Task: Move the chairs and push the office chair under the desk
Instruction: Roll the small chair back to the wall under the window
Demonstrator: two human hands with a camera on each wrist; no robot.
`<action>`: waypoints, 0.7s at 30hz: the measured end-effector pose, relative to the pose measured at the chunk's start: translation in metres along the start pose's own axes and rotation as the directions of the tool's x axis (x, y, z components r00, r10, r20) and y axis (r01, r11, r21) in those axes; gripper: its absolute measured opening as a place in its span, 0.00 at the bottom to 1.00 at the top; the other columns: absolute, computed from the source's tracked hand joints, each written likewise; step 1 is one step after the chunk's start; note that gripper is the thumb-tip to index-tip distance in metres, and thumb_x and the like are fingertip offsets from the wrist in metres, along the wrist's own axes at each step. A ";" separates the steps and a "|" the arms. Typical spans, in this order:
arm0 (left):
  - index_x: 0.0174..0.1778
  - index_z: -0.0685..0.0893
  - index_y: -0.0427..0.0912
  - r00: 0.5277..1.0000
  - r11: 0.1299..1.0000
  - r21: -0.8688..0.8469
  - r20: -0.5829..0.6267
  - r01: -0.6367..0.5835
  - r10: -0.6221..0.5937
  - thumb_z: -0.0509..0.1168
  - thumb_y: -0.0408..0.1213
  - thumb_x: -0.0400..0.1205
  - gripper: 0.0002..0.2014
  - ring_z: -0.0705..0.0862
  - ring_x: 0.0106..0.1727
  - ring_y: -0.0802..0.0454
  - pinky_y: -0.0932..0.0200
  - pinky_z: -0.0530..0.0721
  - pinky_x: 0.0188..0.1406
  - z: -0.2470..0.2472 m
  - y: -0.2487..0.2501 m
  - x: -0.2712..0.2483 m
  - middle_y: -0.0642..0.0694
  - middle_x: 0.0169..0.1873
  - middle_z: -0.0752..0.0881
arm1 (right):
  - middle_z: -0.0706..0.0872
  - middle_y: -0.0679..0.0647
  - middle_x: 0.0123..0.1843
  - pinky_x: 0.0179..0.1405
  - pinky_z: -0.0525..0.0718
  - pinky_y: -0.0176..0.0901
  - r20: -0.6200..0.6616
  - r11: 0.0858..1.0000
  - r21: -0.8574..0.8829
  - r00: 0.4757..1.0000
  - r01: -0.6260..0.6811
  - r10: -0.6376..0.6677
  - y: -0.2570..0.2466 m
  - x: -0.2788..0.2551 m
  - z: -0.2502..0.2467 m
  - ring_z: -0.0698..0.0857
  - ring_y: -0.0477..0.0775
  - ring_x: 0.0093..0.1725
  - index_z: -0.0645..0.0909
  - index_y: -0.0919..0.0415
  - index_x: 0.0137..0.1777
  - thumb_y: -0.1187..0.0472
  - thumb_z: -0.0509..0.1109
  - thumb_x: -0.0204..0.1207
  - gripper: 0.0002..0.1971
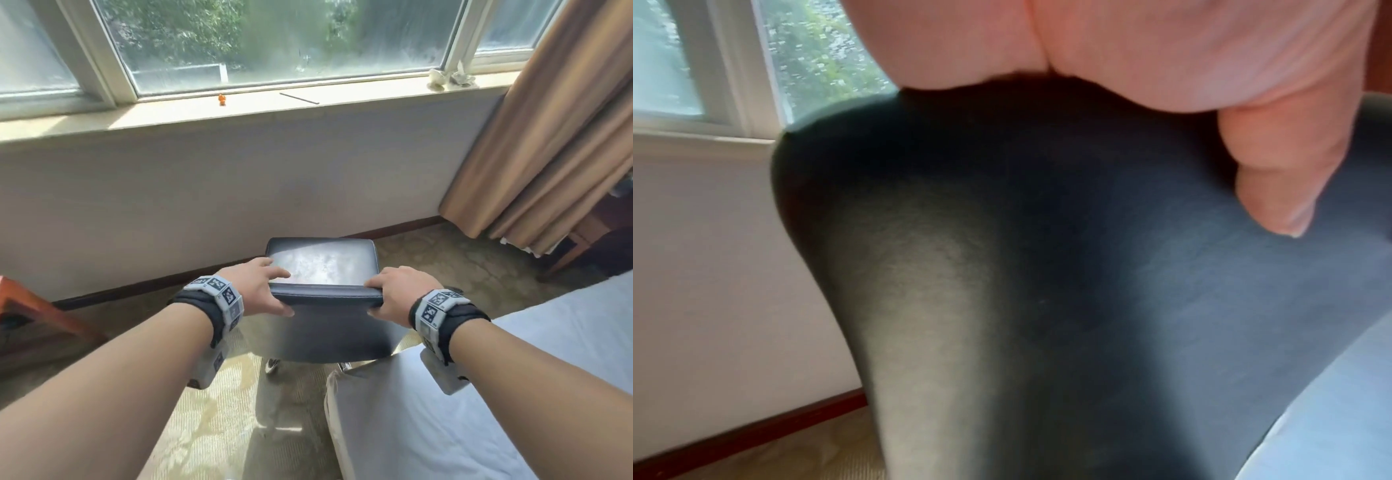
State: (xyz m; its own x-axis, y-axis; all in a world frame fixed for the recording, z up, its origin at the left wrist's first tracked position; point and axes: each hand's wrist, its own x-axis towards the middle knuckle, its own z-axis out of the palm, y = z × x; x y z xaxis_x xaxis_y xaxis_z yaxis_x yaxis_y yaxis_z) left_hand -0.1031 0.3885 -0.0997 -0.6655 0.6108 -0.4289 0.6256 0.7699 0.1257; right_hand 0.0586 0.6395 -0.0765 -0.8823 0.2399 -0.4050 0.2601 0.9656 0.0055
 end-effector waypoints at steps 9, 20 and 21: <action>0.77 0.77 0.74 0.997 0.997 -0.011 -0.015 0.073 -0.074 0.65 0.83 0.65 0.42 0.87 0.61 0.53 0.56 0.84 0.54 0.004 -0.019 -0.034 0.60 0.59 0.88 | 0.83 0.44 0.59 0.62 0.85 0.53 -0.013 0.999 -0.036 1.000 -0.020 0.020 -0.037 -0.011 0.009 0.82 0.55 0.65 0.82 0.37 0.65 0.36 0.69 0.80 0.16; 0.74 0.81 0.69 0.996 0.996 -0.036 -0.022 0.084 -0.085 0.61 0.86 0.60 0.46 0.85 0.53 0.53 0.55 0.84 0.50 0.023 -0.054 -0.069 0.62 0.46 0.86 | 0.83 0.43 0.62 0.65 0.84 0.52 -0.020 0.999 -0.048 0.999 -0.026 0.025 -0.081 -0.029 0.014 0.81 0.54 0.66 0.83 0.37 0.66 0.37 0.70 0.79 0.17; 0.74 0.81 0.69 0.996 0.995 -0.039 -0.023 0.089 -0.089 0.61 0.86 0.60 0.46 0.85 0.53 0.54 0.55 0.84 0.49 0.026 -0.057 -0.074 0.62 0.47 0.87 | 0.83 0.44 0.62 0.65 0.84 0.52 -0.015 0.998 -0.048 0.999 -0.030 0.029 -0.086 -0.031 0.015 0.81 0.55 0.66 0.83 0.37 0.66 0.37 0.70 0.79 0.17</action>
State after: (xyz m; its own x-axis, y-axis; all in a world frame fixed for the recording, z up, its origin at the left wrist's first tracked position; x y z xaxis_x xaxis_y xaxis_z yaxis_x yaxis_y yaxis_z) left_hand -0.0793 0.2947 -0.0984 -0.7280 0.5435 -0.4179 0.5478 0.8276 0.1221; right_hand 0.0696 0.5477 -0.0785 -0.8799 0.2696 -0.3914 0.2673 0.9617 0.0615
